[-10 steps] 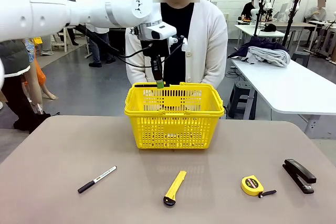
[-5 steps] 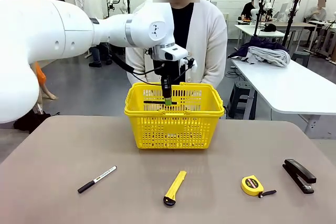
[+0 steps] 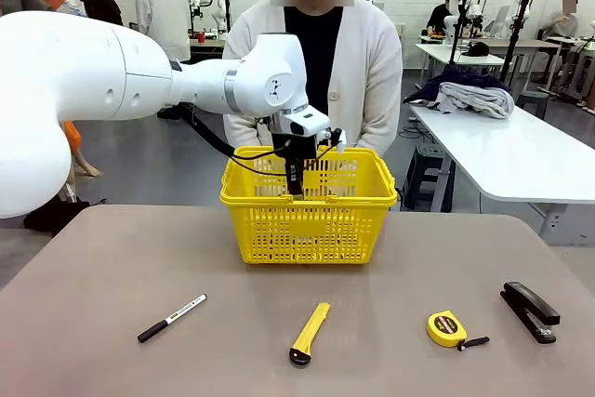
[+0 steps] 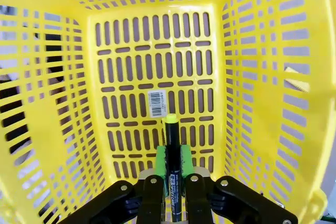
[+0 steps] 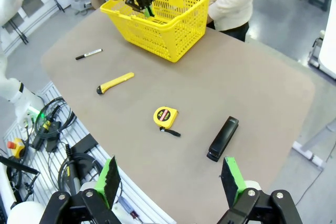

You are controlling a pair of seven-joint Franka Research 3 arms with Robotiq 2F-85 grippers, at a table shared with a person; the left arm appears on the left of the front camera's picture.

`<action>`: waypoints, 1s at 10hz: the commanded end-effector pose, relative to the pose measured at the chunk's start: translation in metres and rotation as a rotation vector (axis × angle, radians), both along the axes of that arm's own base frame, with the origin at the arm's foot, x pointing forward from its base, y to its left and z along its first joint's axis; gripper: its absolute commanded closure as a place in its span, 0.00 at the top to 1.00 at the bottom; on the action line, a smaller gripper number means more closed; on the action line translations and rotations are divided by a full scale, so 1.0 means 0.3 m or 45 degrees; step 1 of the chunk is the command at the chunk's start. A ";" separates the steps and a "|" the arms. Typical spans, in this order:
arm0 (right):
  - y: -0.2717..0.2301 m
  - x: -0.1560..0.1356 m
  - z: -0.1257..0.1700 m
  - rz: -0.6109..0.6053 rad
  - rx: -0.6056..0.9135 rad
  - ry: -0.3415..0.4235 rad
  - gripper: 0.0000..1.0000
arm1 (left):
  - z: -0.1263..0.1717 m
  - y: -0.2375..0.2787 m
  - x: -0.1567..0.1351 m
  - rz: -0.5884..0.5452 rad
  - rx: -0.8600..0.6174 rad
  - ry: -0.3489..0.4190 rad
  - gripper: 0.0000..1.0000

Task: Place the items the person wants into the basket.
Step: Pick up the item the person points to and place it in the Market Basket.

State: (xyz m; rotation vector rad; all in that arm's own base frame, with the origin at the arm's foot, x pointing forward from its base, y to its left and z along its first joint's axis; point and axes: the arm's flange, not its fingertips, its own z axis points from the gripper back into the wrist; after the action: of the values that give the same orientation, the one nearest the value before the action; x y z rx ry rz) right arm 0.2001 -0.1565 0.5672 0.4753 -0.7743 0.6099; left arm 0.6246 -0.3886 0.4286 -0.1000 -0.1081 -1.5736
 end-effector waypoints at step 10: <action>0.001 0.012 0.000 0.014 0.021 -0.020 1.00 | -0.098 0.004 -0.005 -0.066 -0.008 -0.029 0.94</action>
State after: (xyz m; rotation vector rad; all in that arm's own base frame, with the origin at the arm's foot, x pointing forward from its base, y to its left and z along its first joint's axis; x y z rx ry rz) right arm 0.2002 -0.1565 0.5671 0.4753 -0.7742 0.6099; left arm 0.6233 -0.3910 0.3984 -0.1000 -0.1198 -1.5997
